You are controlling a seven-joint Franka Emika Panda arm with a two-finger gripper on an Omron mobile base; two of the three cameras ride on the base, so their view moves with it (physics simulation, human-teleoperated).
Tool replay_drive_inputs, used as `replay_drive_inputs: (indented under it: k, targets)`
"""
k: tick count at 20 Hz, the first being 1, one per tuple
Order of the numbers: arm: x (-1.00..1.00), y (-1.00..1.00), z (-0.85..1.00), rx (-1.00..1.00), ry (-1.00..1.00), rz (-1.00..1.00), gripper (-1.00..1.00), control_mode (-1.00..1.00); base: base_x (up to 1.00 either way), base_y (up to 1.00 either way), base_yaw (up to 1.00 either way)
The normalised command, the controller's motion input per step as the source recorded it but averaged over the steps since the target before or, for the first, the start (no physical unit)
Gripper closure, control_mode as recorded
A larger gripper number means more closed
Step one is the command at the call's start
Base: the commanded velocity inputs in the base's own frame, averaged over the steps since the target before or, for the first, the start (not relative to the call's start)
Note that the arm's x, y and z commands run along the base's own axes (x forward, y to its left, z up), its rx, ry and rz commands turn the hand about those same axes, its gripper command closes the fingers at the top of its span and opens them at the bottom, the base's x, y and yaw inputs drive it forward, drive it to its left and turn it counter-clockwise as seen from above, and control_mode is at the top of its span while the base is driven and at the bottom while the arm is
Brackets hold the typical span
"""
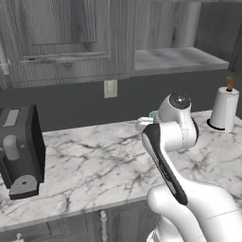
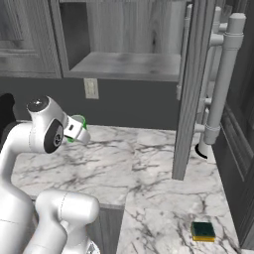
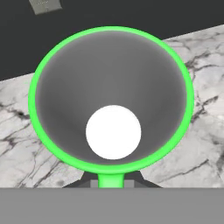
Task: Move the mug from next to the sink to the open cabinet. Then, move the bowl with the onion to the fridge to clear the area for faucet cleaning.
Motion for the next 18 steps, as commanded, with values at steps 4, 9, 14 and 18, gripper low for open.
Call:
replay_drive_inputs:
  k: [4, 9, 14, 18]
  targets:
    - [0.0, 0.0, 0.0, 0.0, 0.0, 0.0, 1.0, 1.0, -0.01, -0.79, -0.11]
    - [-0.07, -0.29, 0.4, 0.01, -0.12, 0.0, 1.0, -1.0, 0.05, -0.4, 0.0]
    - [-0.35, -0.56, 1.0, 0.0, -0.15, 0.0, 1.0, -1.0, 0.0, 0.0, 0.0]
    - [-0.23, -0.76, 1.0, 0.0, -0.01, 0.0, 1.0, -1.0, 0.0, 0.0, 0.0]
